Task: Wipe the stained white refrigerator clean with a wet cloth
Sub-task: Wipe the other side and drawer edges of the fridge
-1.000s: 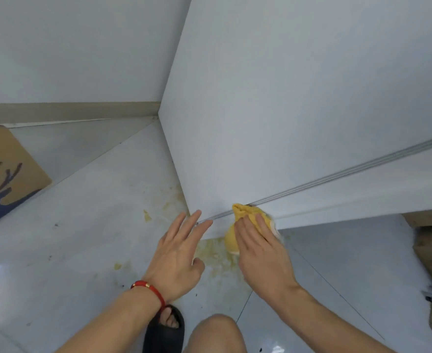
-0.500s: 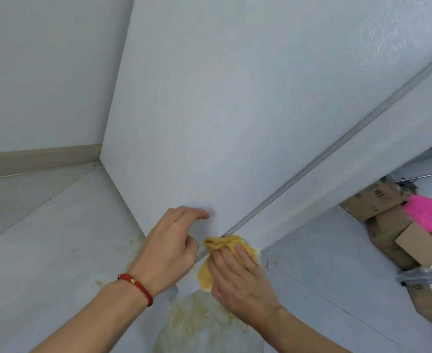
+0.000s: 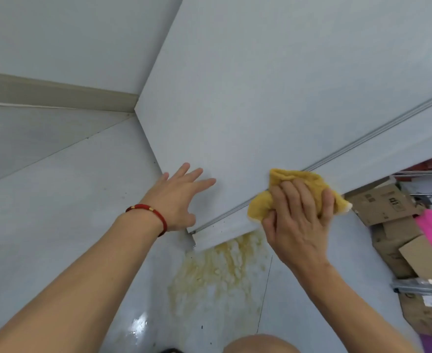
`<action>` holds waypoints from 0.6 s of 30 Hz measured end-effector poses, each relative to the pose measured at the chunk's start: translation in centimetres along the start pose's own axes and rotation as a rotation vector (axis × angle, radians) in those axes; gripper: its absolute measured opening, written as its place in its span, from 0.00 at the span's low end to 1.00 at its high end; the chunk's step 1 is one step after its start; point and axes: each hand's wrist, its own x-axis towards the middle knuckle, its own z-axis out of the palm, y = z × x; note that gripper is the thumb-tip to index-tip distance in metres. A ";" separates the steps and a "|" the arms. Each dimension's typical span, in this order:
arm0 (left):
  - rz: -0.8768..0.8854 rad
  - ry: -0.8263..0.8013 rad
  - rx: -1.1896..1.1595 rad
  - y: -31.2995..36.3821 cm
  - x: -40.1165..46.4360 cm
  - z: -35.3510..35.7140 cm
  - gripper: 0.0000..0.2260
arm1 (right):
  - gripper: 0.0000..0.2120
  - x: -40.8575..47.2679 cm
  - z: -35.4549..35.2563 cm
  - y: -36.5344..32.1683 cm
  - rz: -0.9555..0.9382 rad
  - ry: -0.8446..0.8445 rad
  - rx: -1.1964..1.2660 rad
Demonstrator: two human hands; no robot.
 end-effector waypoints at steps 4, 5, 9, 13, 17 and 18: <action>-0.012 -0.104 0.138 0.6 0.4 2.3 0.44 | 0.26 -5.0 5.9 -5.9 -0.264 -0.332 -0.034; -0.030 -0.110 0.141 0.5 0.2 2.8 0.42 | 0.30 -6.0 7.0 -7.4 -0.327 -0.433 -0.068; -0.145 -0.091 0.053 -1.0 -1.4 3.5 0.34 | 0.29 -8.3 10.9 -14.1 -0.613 -0.613 -0.203; -0.219 -0.054 -0.031 -1.6 -2.6 2.8 0.29 | 0.24 -7.1 10.0 -13.9 -0.696 -0.665 -0.117; -0.282 -0.038 -0.114 -1.5 -2.8 2.7 0.28 | 0.20 -5.4 6.1 -5.8 -0.442 -0.264 0.139; -0.287 -0.028 -0.140 -1.3 -2.6 2.6 0.28 | 0.19 -5.2 5.4 -3.8 -0.348 -0.148 0.154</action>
